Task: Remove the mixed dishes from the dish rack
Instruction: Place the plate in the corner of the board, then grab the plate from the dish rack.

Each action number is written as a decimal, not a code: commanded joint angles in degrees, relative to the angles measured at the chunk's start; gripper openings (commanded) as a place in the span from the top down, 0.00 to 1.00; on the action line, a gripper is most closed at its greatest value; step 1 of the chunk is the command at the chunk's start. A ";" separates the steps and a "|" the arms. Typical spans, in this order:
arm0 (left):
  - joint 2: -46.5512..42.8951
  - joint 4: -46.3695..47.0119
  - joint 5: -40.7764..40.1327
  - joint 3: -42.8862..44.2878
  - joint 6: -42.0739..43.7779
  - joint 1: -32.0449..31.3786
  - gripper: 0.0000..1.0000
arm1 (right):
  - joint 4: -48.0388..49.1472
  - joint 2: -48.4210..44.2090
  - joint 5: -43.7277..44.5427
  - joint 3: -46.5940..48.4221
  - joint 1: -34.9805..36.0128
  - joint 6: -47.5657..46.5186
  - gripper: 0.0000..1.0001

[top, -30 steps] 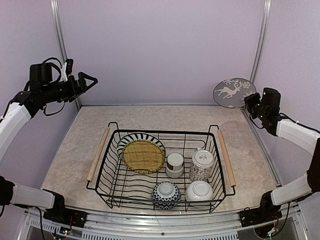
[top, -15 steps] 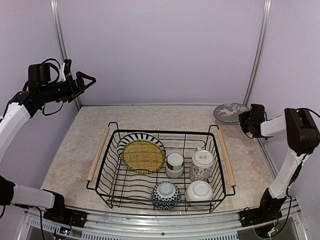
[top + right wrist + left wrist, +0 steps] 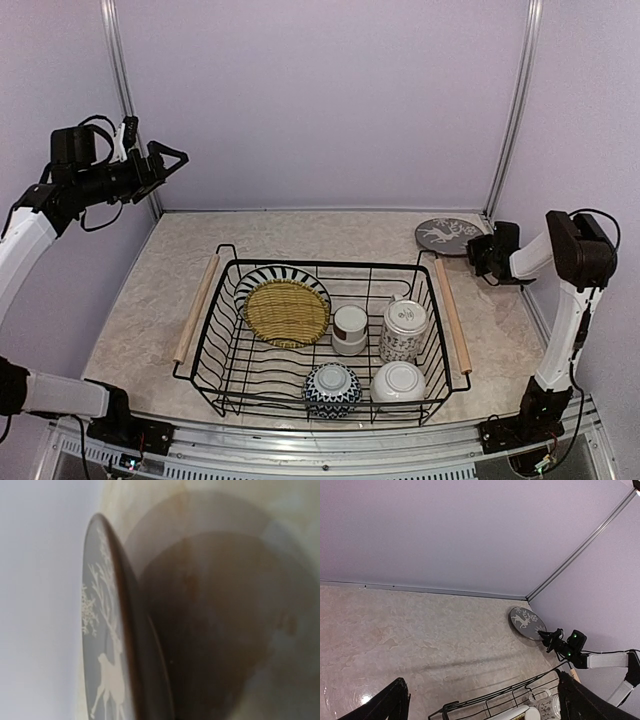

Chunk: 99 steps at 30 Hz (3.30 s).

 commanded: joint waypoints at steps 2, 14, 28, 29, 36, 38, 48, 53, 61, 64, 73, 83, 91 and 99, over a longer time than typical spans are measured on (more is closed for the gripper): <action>-0.97 1.09 0.56 0.02 0.59 0.83 0.01 | 4.70 -1.71 -2.47 1.19 -1.33 -2.34 0.87; -2.22 1.47 0.81 -0.35 0.49 1.25 0.01 | -19.10 -13.50 -1.61 -0.10 -2.79 -19.11 0.26; -1.68 2.80 4.54 -0.29 -5.39 4.16 0.01 | -46.51 -30.63 9.30 -1.01 -0.89 -49.34 0.00; -1.52 2.79 4.32 -0.33 -5.67 4.27 0.01 | -47.87 -31.75 10.95 -0.67 -0.02 -50.71 0.00; -0.07 1.80 3.92 0.99 -10.62 4.97 0.01 | -54.54 -38.21 14.10 5.18 5.93 -58.66 0.00; 0.05 2.08 4.44 0.97 -13.54 5.12 0.01 | -55.77 -39.18 14.16 7.05 8.48 -59.63 0.00; -1.53 6.18 7.99 -1.43 -21.75 7.38 0.01 | -58.61 -43.26 11.82 15.27 18.06 -59.20 0.00; -0.20 5.06 9.27 -0.33 -21.75 8.94 0.01 | -59.67 -42.32 12.27 19.98 20.54 -58.38 0.00; 1.27 3.04 8.62 0.83 -19.89 9.79 0.01 | -61.43 -34.95 10.24 28.14 26.84 -60.29 0.00; 1.66 2.61 9.62 0.68 -17.50 10.23 0.01 | -61.94 -31.46 9.62 31.24 30.58 -63.45 0.00; 2.44 0.82 11.31 0.47 -11.64 10.54 0.01 | -67.90 -14.11 8.63 46.99 43.98 -74.01 0.00; 2.63 1.95 11.11 -0.74 -10.41 10.53 0.01 | -76.18 -0.35 7.03 62.26 55.75 -83.41 0.00; 2.47 2.32 12.10 -0.78 -10.14 10.21 0.01 | -76.12 -1.09 1.42 61.56 57.21 -81.91 0.01; 2.39 2.46 12.38 -0.78 -9.50 9.05 0.01 | -75.61 -1.11 -1.43 60.46 58.11 -82.33 0.14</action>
